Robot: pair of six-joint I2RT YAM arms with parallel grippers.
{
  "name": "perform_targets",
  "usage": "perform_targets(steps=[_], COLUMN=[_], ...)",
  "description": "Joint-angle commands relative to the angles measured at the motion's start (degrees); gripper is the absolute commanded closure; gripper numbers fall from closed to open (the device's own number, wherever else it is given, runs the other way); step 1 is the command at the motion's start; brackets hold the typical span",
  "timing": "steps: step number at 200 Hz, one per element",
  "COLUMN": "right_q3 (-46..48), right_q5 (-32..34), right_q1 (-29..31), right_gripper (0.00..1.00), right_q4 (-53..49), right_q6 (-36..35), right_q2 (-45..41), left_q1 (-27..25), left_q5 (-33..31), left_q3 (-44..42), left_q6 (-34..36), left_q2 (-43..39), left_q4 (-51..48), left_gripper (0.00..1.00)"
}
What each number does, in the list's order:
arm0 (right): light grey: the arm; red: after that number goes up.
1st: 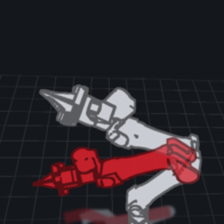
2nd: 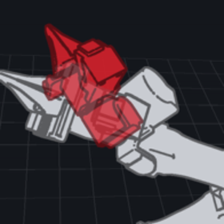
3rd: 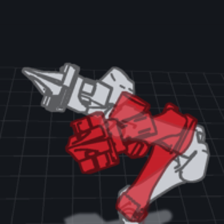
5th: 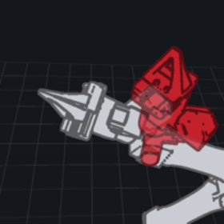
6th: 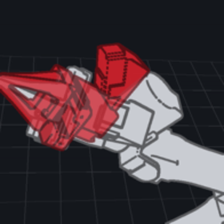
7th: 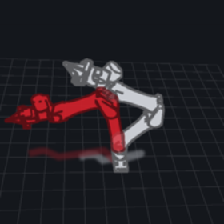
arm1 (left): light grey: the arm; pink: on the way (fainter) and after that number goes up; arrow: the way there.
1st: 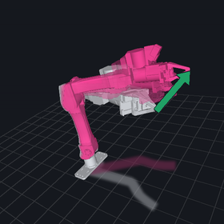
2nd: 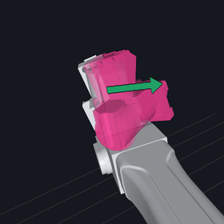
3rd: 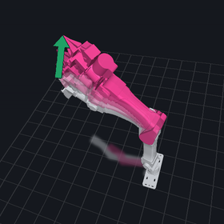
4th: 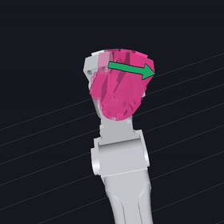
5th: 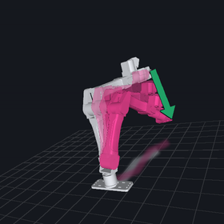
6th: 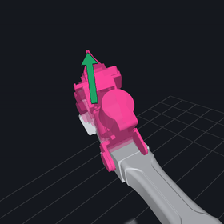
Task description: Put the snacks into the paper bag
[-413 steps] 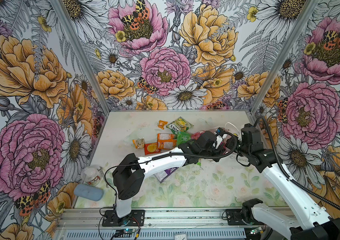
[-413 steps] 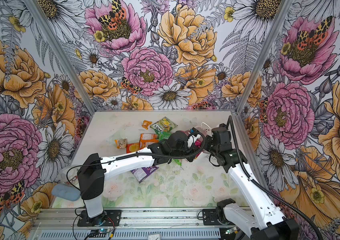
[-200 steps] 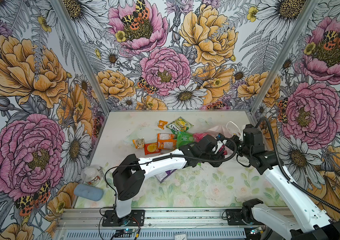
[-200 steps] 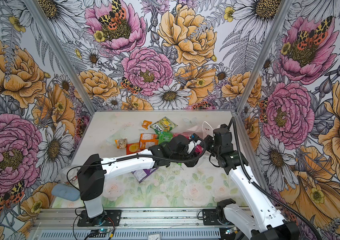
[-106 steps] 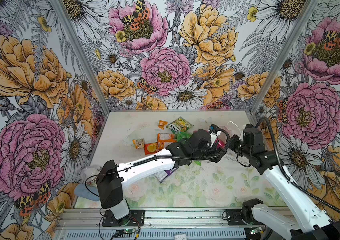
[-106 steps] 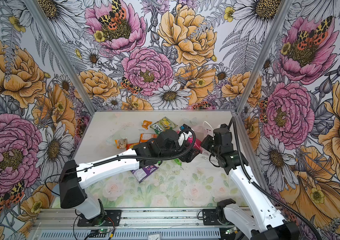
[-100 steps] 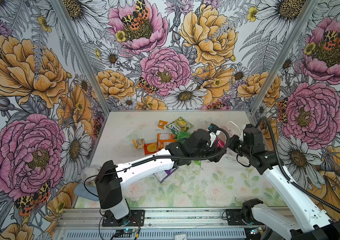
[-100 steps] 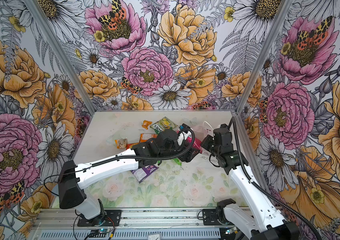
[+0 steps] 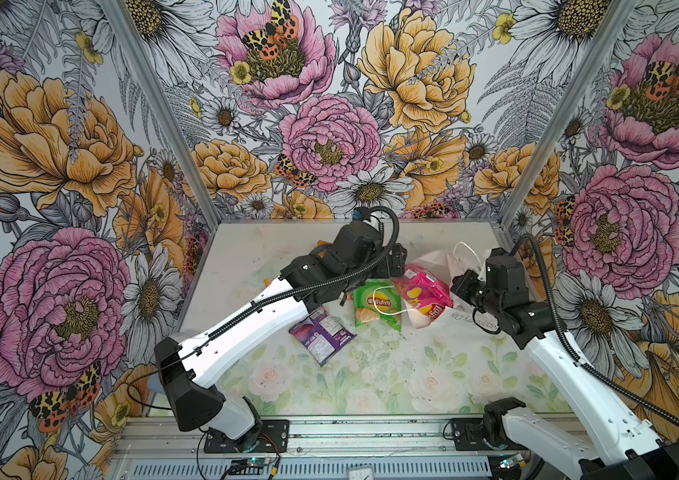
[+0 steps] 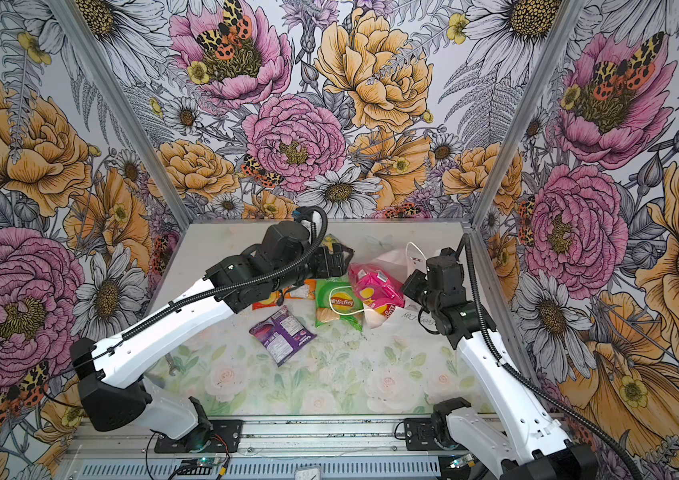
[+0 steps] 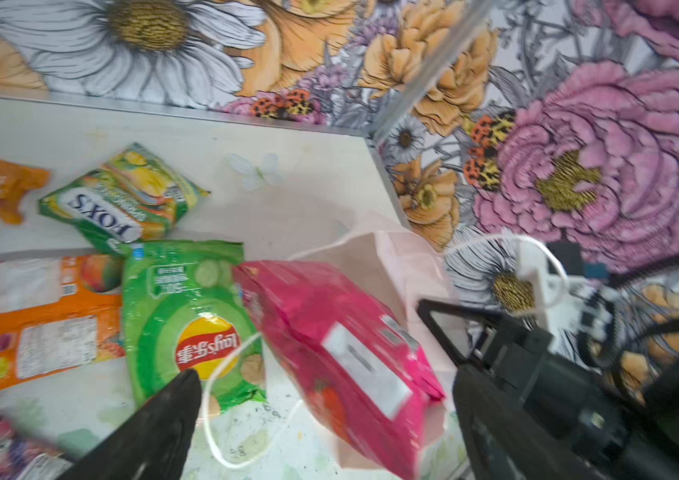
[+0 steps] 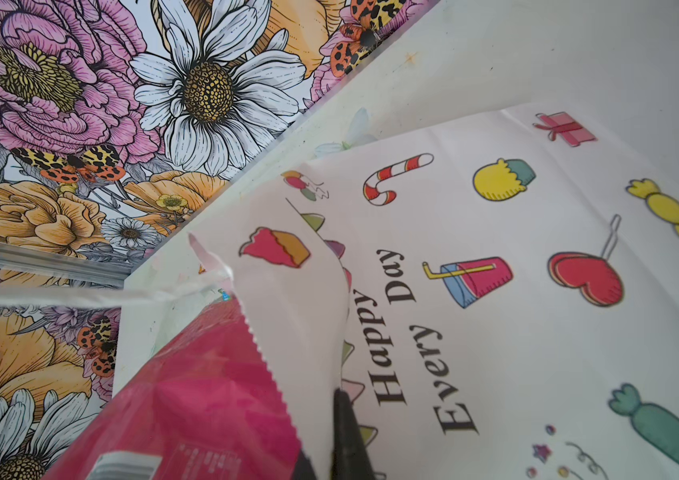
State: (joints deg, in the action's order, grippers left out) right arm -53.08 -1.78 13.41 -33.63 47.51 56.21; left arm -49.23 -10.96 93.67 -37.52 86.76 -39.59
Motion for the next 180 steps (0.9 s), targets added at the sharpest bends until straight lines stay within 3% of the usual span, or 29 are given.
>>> perform_targets(steps=[1, 24, 115, 134, 180], right_q3=[-2.2, -1.9, -0.8, -0.8, -2.1], right_q5=[0.3, 0.3, 0.7, 0.8, 0.5], right_q1=[-0.2, 0.0, 0.6, 0.7, 1.4], right_gripper=[1.0, 1.0, 1.0, 1.0, 1.0], right_q4=[2.3, 2.3, 2.6, 2.7, 3.3], right_q6=[-0.6, -0.6, -0.9, -0.9, -1.1], right_q2=[-0.7, -0.6, -0.8, -0.3, 1.4], left_q1=[2.5, 3.9, 2.6, 1.5, -0.1], left_q5=[3.7, 10.2, 18.3, 18.7, 18.4], left_q3=[0.4, 1.0, 3.9, 4.9, 4.9], left_q6=[-4.8, -7.4, -12.9, -12.8, -11.9], left_q2=[3.2, 6.5, 19.4, 20.4, 20.7], left_q4=[-2.8, 1.9, 7.8, 7.8, 7.8], left_gripper=[0.03, 0.03, 0.05, 0.13, 0.45])
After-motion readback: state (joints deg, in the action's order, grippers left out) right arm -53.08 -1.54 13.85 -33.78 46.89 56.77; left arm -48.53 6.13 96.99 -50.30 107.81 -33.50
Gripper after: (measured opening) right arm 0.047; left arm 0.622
